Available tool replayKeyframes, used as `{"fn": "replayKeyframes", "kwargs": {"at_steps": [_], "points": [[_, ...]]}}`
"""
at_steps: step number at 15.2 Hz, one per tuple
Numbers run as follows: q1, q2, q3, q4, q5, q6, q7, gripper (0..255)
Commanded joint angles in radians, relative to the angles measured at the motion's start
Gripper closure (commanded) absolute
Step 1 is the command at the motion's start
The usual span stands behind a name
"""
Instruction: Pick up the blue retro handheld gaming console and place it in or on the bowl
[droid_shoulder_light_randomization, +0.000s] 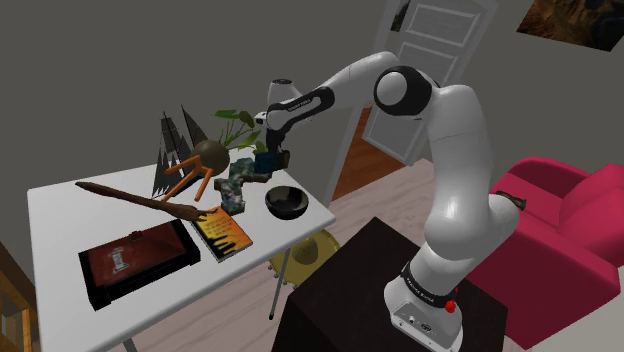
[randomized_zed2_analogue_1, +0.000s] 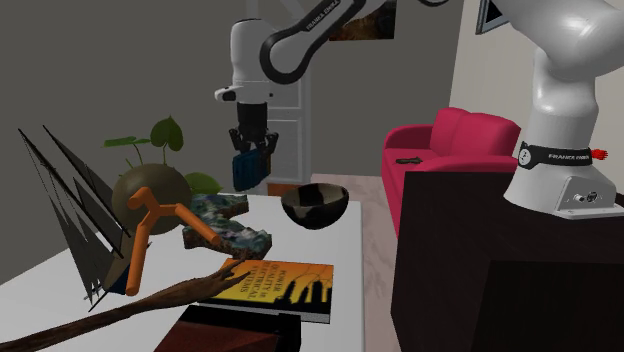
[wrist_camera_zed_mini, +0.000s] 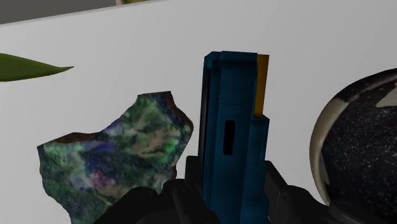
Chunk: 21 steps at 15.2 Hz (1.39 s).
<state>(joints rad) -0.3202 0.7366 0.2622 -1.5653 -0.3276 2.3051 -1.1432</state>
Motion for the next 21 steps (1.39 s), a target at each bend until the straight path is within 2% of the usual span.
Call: {"fn": "replayKeyframes", "kwargs": {"at_steps": [1,14,21], "points": [[-0.003,-0.016,0.004,-0.001,0.005,-0.015,-0.004,255],[-0.017,-0.109,0.028,0.017,0.038,-0.124,-0.030,255],[-0.059,-0.380,0.068,-0.391,0.077,0.018,0.008,255]]}}
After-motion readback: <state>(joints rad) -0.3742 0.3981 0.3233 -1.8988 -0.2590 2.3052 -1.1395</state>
